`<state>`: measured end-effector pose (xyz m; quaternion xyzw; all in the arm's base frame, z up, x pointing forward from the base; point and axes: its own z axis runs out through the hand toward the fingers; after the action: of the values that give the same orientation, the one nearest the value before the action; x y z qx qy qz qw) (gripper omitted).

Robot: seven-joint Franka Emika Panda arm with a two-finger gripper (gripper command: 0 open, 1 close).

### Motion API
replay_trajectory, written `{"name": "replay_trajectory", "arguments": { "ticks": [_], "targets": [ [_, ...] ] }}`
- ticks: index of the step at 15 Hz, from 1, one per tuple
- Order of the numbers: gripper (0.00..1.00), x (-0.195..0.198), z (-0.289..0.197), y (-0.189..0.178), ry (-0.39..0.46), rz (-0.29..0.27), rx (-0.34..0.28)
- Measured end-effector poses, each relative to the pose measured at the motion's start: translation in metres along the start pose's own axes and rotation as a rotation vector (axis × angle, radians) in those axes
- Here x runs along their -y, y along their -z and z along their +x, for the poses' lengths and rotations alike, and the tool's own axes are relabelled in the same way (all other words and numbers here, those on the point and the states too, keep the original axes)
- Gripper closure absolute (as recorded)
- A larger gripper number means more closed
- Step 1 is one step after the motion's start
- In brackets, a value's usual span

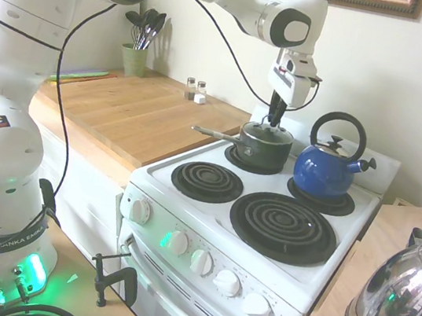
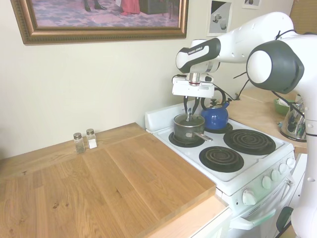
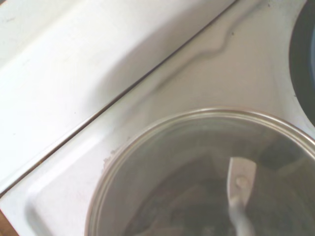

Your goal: Uncover the lid of the pot

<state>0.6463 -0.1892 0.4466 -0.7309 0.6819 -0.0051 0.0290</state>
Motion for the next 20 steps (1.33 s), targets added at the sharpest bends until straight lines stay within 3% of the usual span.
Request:
{"name": "replay_trajectory", "arguments": {
  "ticks": [9, 13, 17, 20],
  "targets": [
    [1.0, 0.0, 0.004, 0.006, 0.013, 0.009, 0.002],
    [1.0, -0.011, -0.005, 0.032, 0.042, 0.061, -0.02],
    [1.0, -0.037, -0.086, 0.07, 0.157, 0.132, -0.139],
    [1.0, -0.054, -0.188, 0.056, 0.242, 0.131, -0.221]
  ]
}}
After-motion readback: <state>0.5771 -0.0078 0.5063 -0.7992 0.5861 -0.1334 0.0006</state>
